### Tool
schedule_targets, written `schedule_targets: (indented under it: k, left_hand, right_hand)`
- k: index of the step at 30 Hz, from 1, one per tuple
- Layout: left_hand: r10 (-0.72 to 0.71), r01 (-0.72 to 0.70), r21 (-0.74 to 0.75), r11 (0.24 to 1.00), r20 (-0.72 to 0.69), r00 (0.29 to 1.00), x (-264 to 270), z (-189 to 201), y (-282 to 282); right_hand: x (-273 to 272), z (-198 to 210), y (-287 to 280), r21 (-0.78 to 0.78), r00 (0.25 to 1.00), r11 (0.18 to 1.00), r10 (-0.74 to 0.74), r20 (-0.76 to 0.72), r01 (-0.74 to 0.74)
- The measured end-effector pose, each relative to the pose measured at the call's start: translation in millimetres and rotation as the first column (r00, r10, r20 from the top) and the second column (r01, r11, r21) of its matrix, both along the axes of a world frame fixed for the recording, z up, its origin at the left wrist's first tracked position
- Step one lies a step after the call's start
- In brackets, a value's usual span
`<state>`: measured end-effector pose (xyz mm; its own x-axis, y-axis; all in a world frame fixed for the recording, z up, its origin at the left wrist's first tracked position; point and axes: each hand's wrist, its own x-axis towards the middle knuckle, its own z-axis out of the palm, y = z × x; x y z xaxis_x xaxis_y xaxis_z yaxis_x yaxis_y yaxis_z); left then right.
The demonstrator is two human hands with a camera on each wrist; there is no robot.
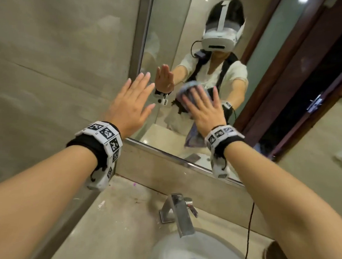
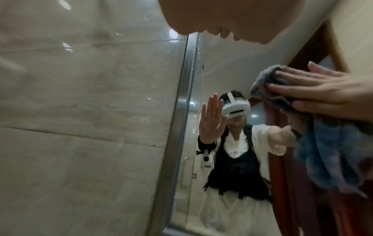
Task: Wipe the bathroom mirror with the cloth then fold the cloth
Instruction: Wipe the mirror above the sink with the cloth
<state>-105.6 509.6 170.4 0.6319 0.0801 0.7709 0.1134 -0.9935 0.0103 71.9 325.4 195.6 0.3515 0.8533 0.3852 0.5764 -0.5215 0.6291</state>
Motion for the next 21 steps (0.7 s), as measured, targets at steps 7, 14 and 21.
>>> schedule_targets:
  k: [7,14,21]
  left_hand:
    - [-0.072,0.087,-0.079,0.993,0.173,0.982,21.6,39.1,-26.4]
    - [-0.032,0.039,-0.178,0.983,0.040,0.999,18.2,-23.5,-14.6]
    - [0.025,-0.039,-0.221,0.974,-0.065,0.998,9.4,-69.9,6.8]
  right_hand:
    - [-1.2,66.5,-13.7,0.464,0.989,0.877,-0.149,0.022,0.122]
    - [5.6,-83.6,-22.7,0.018,1.000,1.000,-0.013,-0.003,0.013]
    - [13.7,-76.7,-37.7,-0.034,0.992,0.992,0.123,-0.039,-0.124]
